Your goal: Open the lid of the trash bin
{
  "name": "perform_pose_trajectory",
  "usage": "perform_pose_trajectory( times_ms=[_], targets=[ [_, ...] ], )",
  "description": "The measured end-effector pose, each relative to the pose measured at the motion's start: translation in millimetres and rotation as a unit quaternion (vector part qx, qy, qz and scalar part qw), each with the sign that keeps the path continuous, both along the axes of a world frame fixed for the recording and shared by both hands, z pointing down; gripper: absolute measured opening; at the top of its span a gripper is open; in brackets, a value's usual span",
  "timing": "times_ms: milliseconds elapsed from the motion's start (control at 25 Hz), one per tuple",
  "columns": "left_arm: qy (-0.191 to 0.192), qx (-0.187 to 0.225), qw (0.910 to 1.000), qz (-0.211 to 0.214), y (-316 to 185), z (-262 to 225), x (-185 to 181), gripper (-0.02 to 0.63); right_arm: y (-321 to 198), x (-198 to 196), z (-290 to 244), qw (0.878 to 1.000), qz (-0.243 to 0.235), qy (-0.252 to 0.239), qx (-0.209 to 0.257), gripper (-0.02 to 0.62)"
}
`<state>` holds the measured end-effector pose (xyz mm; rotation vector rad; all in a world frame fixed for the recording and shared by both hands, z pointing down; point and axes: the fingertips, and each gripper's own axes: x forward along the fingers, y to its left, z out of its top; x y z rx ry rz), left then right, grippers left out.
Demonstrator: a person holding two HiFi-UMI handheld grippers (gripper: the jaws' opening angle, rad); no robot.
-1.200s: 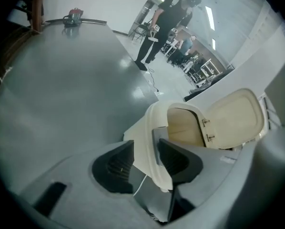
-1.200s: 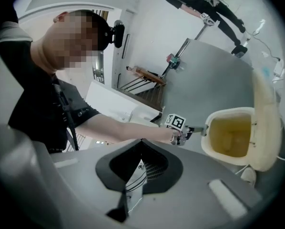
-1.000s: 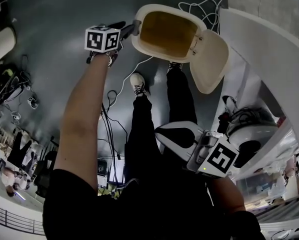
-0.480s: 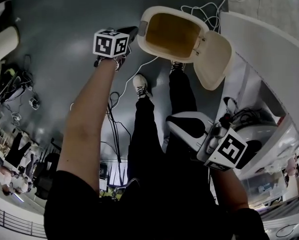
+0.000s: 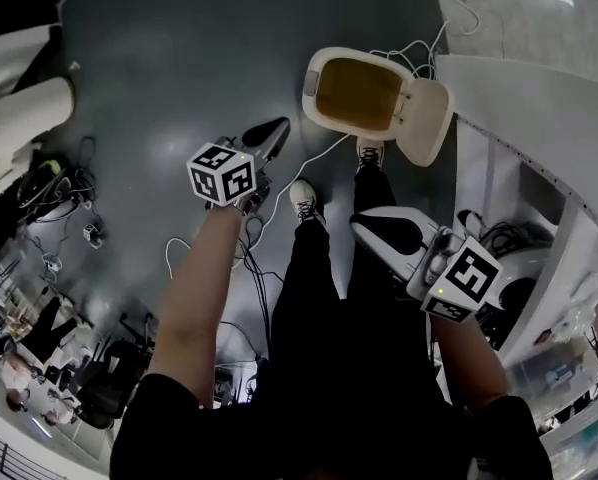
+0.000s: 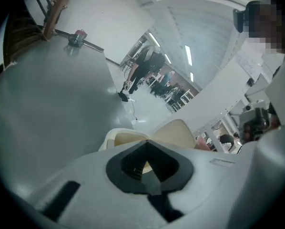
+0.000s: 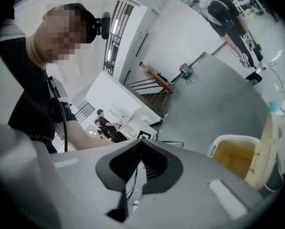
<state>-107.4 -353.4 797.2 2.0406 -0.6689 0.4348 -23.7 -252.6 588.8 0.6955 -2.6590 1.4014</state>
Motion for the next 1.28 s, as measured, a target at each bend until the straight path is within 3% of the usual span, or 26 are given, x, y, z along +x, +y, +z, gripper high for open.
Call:
perform_pose_trajectory(
  times_ms=[120, 240, 480, 640, 880, 1160, 1280],
  targets=[
    [0.063, 0.03, 0.9976, 0.002, 21.8, -72.3, 4.7, 0.003, 8.4, -2.8, -34.7, 0.999, 0.02, 0.016, 0.033, 0.008],
    [0.12, 0.073, 0.9896, 0.032, 46.9, -150.5, 12.3, 0.002, 21.8, -2.2, -68.2, 0.997, 0.039, 0.031, 0.062, 0.008],
    [0.148, 0.159, 0.9737, 0.068, 92.0, -283.2, 1.9, 0.002, 44.6, -2.0, -133.9, 0.988, 0.083, 0.048, 0.121, 0.008],
    [0.177, 0.196, 0.9597, 0.097, 133.4, -352.0, -6.5, 0.003, 63.6, -6.8, -172.0, 0.982, 0.103, 0.038, 0.152, 0.008],
    [0.201, 0.218, 0.9533, 0.06, 170.3, -411.6, -24.4, 0.003, 92.4, -24.1, -222.9, 0.976, 0.118, 0.004, 0.185, 0.008],
    [0.22, 0.235, 0.9412, 0.104, 226.6, -446.7, -19.0, 0.003, 130.8, -52.9, -256.0, 0.971, 0.108, -0.002, 0.215, 0.008],
    [0.217, 0.245, 0.9395, 0.102, 235.7, -450.5, -13.1, 0.003, 139.9, -54.0, -256.9, 0.969, 0.107, 0.001, 0.225, 0.008]
  ],
)
